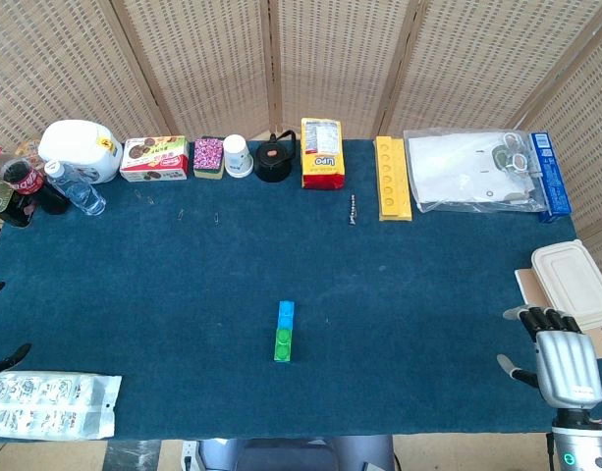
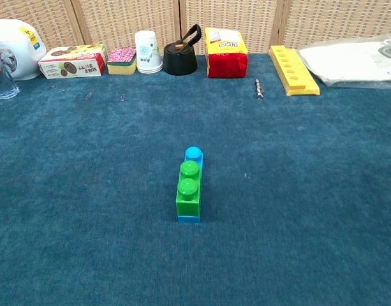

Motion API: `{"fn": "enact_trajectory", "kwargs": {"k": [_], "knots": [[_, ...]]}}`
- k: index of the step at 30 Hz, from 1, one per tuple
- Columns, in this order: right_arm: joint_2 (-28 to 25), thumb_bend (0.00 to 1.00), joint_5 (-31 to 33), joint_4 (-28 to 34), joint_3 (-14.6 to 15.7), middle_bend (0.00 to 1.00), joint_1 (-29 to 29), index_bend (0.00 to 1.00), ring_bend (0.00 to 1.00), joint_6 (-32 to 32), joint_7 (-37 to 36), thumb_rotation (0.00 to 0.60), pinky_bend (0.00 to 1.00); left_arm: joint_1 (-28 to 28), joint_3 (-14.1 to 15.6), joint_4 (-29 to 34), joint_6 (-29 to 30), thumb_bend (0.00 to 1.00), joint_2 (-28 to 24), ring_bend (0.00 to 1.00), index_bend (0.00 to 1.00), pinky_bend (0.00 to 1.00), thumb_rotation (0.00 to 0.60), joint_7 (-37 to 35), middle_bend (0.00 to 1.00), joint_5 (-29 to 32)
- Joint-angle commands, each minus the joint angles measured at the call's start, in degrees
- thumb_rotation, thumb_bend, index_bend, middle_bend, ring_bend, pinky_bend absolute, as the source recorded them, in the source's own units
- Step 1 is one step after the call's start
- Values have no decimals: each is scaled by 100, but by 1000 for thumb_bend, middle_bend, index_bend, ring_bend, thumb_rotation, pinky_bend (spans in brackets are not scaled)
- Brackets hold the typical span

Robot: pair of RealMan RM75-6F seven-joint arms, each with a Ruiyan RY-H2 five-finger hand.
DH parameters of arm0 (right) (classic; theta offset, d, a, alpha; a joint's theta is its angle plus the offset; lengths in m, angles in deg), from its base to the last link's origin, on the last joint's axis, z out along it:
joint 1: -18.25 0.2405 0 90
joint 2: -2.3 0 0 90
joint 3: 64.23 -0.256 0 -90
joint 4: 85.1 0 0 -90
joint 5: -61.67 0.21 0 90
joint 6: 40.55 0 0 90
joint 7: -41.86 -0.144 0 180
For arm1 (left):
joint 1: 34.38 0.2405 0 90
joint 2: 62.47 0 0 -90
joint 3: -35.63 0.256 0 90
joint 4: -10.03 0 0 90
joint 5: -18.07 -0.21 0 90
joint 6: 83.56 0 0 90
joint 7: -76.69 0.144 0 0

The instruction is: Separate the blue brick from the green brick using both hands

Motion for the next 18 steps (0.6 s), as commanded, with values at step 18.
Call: {"fn": "enact_trajectory", "kwargs": {"k": [18], "knots": [[-7,160,-126,-45,8,365,49,376,326,70,-252,600,300,-10,29,90,-6,118,-183,49,206,136,600,-85,154,-142]]}}
